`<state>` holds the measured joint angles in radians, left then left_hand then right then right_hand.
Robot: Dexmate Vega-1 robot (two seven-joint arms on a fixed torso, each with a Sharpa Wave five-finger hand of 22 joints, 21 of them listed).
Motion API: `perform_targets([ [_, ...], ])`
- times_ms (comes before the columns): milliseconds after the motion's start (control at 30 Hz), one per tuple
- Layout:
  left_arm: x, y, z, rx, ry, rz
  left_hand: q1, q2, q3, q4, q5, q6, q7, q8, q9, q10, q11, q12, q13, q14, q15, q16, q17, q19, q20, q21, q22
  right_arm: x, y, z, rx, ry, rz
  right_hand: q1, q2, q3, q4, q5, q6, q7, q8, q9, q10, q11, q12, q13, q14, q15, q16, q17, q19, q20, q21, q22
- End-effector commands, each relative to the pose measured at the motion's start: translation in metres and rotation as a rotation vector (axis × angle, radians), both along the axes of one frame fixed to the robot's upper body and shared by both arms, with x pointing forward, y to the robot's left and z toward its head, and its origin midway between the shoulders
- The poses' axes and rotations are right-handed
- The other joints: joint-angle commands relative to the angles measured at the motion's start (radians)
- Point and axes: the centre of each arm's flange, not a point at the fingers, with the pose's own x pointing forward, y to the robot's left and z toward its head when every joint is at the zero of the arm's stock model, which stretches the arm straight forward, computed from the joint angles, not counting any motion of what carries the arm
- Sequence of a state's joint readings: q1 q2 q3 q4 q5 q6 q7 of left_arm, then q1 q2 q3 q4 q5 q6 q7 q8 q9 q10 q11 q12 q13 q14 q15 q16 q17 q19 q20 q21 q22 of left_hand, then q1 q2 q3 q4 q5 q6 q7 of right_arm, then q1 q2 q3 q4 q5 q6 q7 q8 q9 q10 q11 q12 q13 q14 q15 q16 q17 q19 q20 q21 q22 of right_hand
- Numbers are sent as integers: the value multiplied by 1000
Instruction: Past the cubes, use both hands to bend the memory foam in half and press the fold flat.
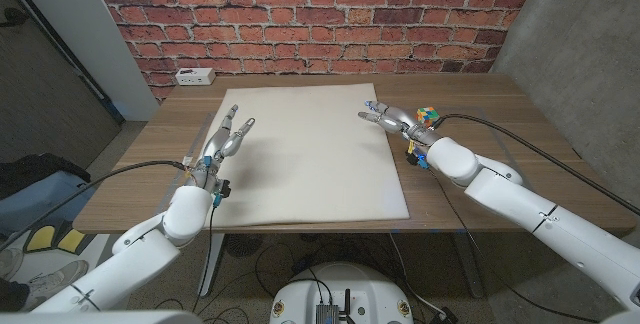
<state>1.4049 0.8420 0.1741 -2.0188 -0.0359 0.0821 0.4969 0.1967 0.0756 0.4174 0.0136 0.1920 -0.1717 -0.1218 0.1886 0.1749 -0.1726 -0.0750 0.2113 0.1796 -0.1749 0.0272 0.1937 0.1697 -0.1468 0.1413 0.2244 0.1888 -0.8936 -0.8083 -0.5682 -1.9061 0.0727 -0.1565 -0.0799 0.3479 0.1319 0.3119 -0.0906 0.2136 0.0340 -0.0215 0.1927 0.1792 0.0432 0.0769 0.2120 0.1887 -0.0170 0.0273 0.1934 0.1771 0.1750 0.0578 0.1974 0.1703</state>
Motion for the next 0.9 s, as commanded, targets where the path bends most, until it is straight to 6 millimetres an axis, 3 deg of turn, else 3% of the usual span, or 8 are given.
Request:
perform_targets([
  [33,-13,0,-1,93,34,64,2,-12,0,-8,0,-11,2,7,1,-43,10,11,5,-17,9,2,6,-3,11,-6,2,-14,10,-9,-69,-5,-13,16,-2,3,-7,-4,10,0,5,5,15,8,6,2,9,2,10,2,4,8,2,1],
  [100,-15,1,-1,98,38,71,4,-18,-3,-15,-1,9,7,10,1,-7,22,21,6,12,3,7,6,22,4,3,2,-16,12,-10,-81,-8,-17,18,-2,3,-9,-4,12,0,6,5,19,10,7,2,13,2,11,2,5,8,2,1],
  [167,-18,1,-1,111,40,71,8,-21,-6,-25,-2,25,17,9,1,47,31,34,7,53,-6,12,6,57,-21,13,2,-18,14,-12,-91,-5,-18,20,-2,4,-10,-5,14,1,6,5,19,10,7,2,14,2,11,2,7,6,2,1],
  [233,-20,2,-1,125,45,82,10,-22,-6,-28,-1,33,19,10,1,56,27,35,7,66,-10,13,6,70,-33,17,2,-21,16,-14,-98,-3,-16,22,-2,5,-12,-5,17,1,7,5,20,9,6,2,15,3,10,2,8,3,3,1],
  [467,-27,3,-2,173,70,108,12,-25,-7,-32,-1,42,24,11,1,59,24,33,8,68,-11,11,6,70,-44,15,1,-30,23,-20,-125,-2,-23,26,-3,5,-17,-7,22,3,8,6,25,10,6,2,17,4,9,2,12,-5,3,1],
  [600,-31,3,-2,214,87,126,15,-34,-11,-40,-1,50,51,11,1,62,21,31,8,68,-13,6,6,66,-49,12,1,-35,25,-24,-136,1,-29,28,-5,5,-19,-8,24,3,8,6,27,11,6,2,19,4,9,2,14,-9,3,1],
  [900,-37,2,-2,301,125,134,22,-45,-15,-51,-1,52,44,9,1,62,17,27,8,63,-16,0,6,52,-67,3,0,-46,29,-33,-163,4,-49,34,-13,4,-27,-10,29,3,8,5,30,9,4,2,21,7,7,2,17,-12,3,1],
])
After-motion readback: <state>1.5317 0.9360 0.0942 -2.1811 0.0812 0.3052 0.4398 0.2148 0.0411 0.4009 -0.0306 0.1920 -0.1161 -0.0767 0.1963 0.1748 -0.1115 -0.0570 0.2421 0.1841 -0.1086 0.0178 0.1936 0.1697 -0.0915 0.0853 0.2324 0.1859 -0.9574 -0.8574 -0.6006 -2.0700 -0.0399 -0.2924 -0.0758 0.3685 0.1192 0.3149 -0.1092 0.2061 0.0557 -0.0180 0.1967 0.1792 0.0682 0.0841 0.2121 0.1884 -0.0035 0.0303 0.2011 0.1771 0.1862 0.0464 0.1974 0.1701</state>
